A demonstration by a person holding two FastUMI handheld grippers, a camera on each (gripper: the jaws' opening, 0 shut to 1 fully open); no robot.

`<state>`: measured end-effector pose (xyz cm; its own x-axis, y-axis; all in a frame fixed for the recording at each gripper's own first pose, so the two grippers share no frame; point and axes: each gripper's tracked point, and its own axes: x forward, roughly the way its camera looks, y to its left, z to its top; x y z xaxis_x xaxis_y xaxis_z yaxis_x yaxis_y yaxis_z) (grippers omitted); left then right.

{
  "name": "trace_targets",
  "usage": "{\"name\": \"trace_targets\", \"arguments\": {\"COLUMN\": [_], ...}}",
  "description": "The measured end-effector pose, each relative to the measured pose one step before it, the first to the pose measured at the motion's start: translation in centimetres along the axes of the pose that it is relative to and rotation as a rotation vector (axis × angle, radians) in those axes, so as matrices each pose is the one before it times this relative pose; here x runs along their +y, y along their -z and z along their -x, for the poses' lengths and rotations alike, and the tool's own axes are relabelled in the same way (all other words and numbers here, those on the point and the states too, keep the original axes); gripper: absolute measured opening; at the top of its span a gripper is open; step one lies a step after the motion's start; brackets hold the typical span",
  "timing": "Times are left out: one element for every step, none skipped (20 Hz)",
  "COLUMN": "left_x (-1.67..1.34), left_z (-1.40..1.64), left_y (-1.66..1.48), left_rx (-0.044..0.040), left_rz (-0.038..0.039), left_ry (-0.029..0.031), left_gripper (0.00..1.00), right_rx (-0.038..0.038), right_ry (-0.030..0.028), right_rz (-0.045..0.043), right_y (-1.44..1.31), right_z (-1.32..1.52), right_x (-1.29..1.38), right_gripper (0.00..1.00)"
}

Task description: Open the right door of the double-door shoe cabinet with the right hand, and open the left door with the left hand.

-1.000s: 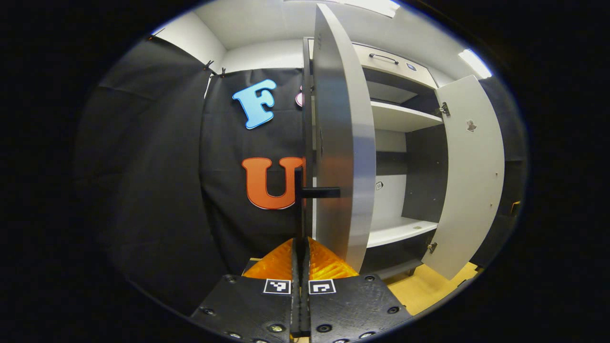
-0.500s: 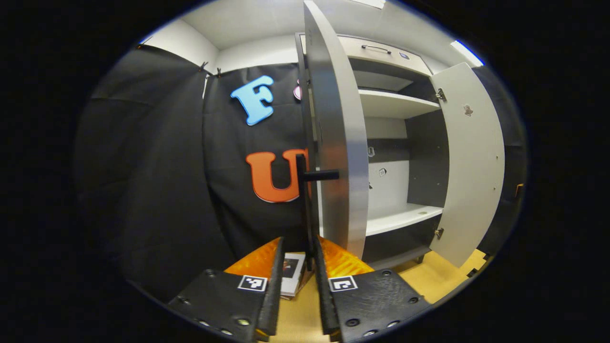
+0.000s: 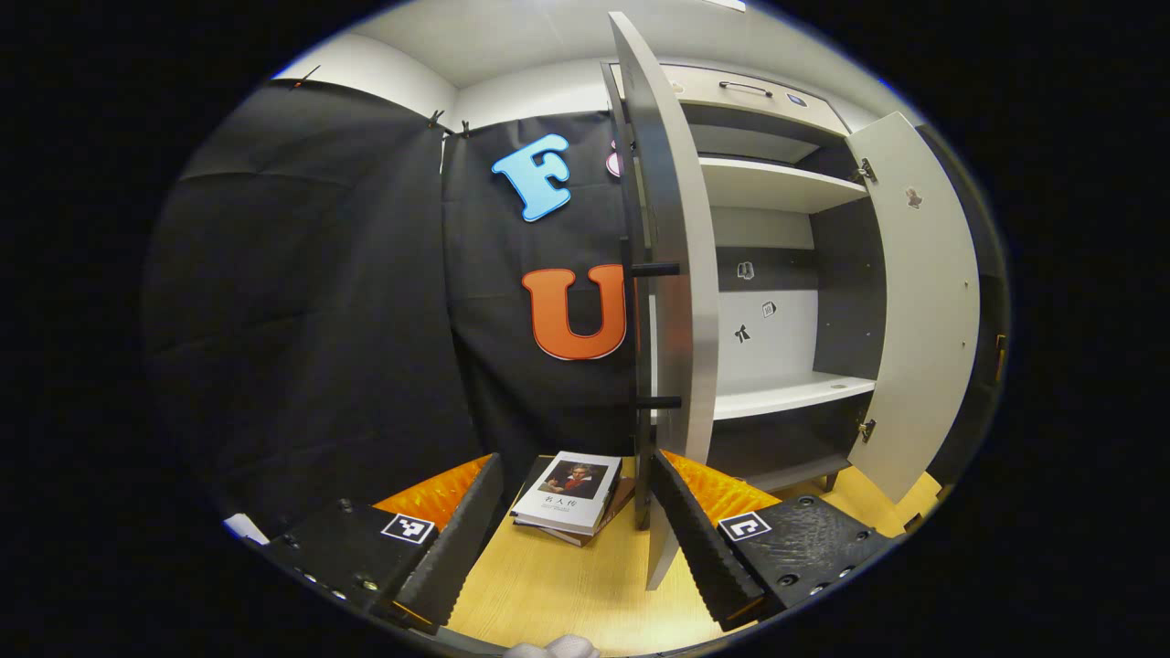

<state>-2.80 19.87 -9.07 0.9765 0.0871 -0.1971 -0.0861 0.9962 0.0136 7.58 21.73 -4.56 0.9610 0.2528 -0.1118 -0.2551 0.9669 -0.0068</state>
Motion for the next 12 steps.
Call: {"name": "trace_targets", "arguments": {"left_x": [-0.207, -0.085, -0.456, -0.413, -0.656, -0.559, -0.696, -0.814, -0.853, -0.854, -1.068, -0.940], "left_z": [0.791, 0.759, 0.899, 0.894, 0.723, 0.669, 0.497, 0.519, 0.579, 0.550, 0.434, 0.488], "left_y": [-0.514, -0.607, -0.703, -0.739, -0.638, -0.723, -0.912, -0.579, -0.462, -0.572, -0.356, -0.441], "left_rx": [-0.01327, -0.01398, -0.01394, -0.01661, -0.01307, -0.01034, -0.01275, -0.00824, -0.00625, -0.00595, -0.00416, -0.00543], "left_rz": [-0.00145, -0.00093, -0.00059, 0.00156, 0.00216, -0.00107, -0.00164, 0.00045, 0.00689, 0.01337, 0.01713, 0.01172], "left_ry": [-0.00763, -0.00405, -0.00167, 0.00025, 0.00901, 0.00560, 0.01164, 0.01242, 0.01121, 0.01298, 0.01435, 0.01610], "left_gripper": [0.97, 0.97, 0.97, 0.96, 0.97, 0.96, 0.96, 0.96, 0.96, 0.96, 0.96, 0.97], "right_rx": [-0.00257, -0.00143, -0.00145, -0.00415, -0.00737, -0.00625, -0.00534, -0.00632, -0.00430, -0.00302, -0.00153, -0.00451], "right_ry": [0.00740, 0.00663, 0.00969, 0.00964, 0.00977, 0.01534, 0.01143, 0.01071, 0.01253, 0.01181, 0.00982, 0.00754], "right_rz": [0.00161, 0.00118, 0.00274, 0.00154, -0.00004, -0.00081, 0.00158, 0.00100, 0.00055, -0.00119, -0.00469, -0.00696], "right_y": [-0.163, -0.075, -0.197, -0.269, -0.315, -0.327, -0.365, -0.295, -0.304, -0.090, -0.244, -0.117], "right_z": [0.163, 0.135, 0.128, 0.161, 0.177, 0.163, 0.134, 0.058, 0.168, 0.231, 0.206, 0.186], "right_x": [-0.153, -0.196, -0.287, -0.468, -0.325, -0.426, -0.402, -0.344, -0.399, -0.544, -0.453, -0.487], "right_gripper": [1.00, 1.00, 1.00, 1.00, 1.00, 1.00, 1.00, 1.00, 1.00, 1.00, 1.00, 1.00]}}
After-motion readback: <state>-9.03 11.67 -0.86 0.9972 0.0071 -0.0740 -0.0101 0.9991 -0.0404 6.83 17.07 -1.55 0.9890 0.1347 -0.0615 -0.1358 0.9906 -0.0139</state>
